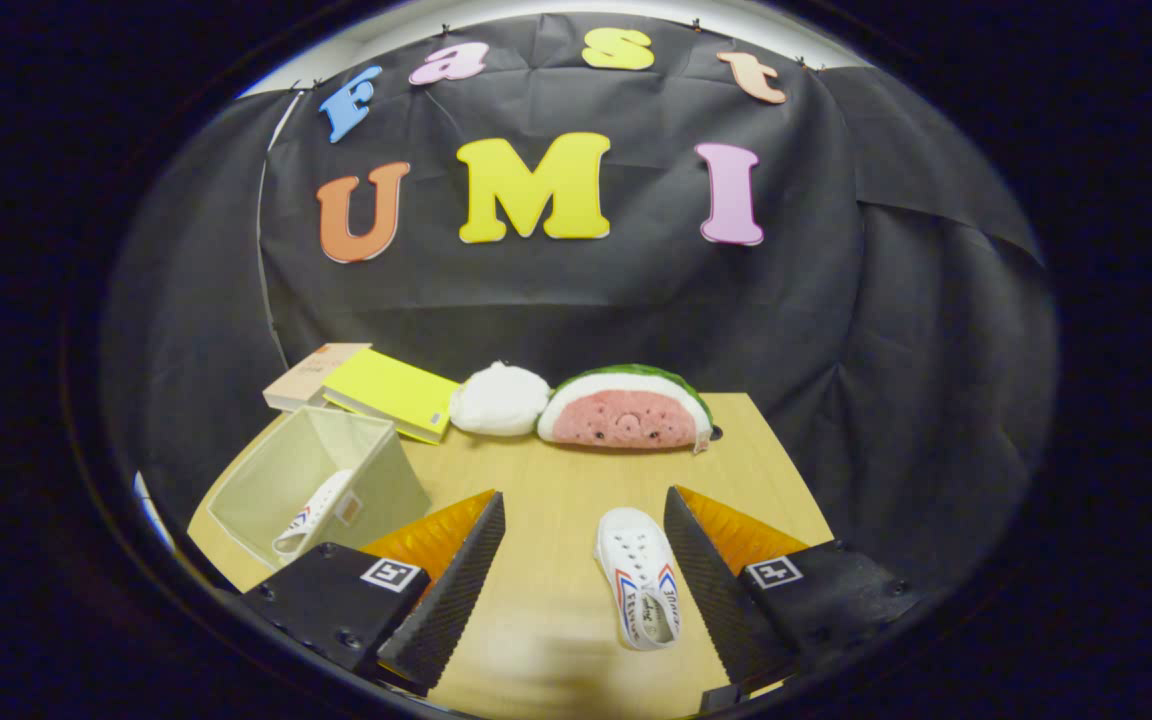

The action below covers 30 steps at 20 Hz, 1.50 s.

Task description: Open the storage box then place both shoes into the box .Put the left shoe in first, then the right shoe, with the right side of both shoes facing outward in a uniform manner.

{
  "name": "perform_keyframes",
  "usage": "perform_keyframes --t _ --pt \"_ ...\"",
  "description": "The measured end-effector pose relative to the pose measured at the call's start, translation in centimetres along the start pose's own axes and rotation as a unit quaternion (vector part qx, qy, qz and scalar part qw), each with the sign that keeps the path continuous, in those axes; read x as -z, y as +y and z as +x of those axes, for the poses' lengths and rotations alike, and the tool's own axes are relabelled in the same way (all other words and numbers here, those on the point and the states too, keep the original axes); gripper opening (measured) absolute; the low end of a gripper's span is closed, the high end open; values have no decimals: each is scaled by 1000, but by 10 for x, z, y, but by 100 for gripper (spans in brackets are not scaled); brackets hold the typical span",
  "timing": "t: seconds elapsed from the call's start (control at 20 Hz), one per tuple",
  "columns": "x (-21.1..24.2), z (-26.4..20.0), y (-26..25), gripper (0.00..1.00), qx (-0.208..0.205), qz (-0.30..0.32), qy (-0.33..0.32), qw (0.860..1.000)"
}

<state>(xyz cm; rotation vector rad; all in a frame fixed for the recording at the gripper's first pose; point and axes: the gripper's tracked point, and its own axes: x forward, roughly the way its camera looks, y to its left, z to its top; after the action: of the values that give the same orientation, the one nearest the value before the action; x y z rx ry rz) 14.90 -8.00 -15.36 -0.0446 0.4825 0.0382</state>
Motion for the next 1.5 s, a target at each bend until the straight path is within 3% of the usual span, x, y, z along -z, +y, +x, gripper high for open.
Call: perform_keyframes --t 0.25,0.5,0.85,1.1,1.25,1.4,1.45,1.5 --pt "54 43 -54 100 9 9 130 991" --pt "98 71 -92 100 19 1 209 978" --pt "138 101 -105 100 15 -47 307 950" --pt "149 122 -101 91 -4 -76 356 931" --pt "150 123 -92 82 -30 -71 370 926" --pt "155 121 -79 50 -56 -3 382 923" --pt "157 122 -79 31 -53 8 385 921" --pt "155 121 -78 29 -51 15 390 919"
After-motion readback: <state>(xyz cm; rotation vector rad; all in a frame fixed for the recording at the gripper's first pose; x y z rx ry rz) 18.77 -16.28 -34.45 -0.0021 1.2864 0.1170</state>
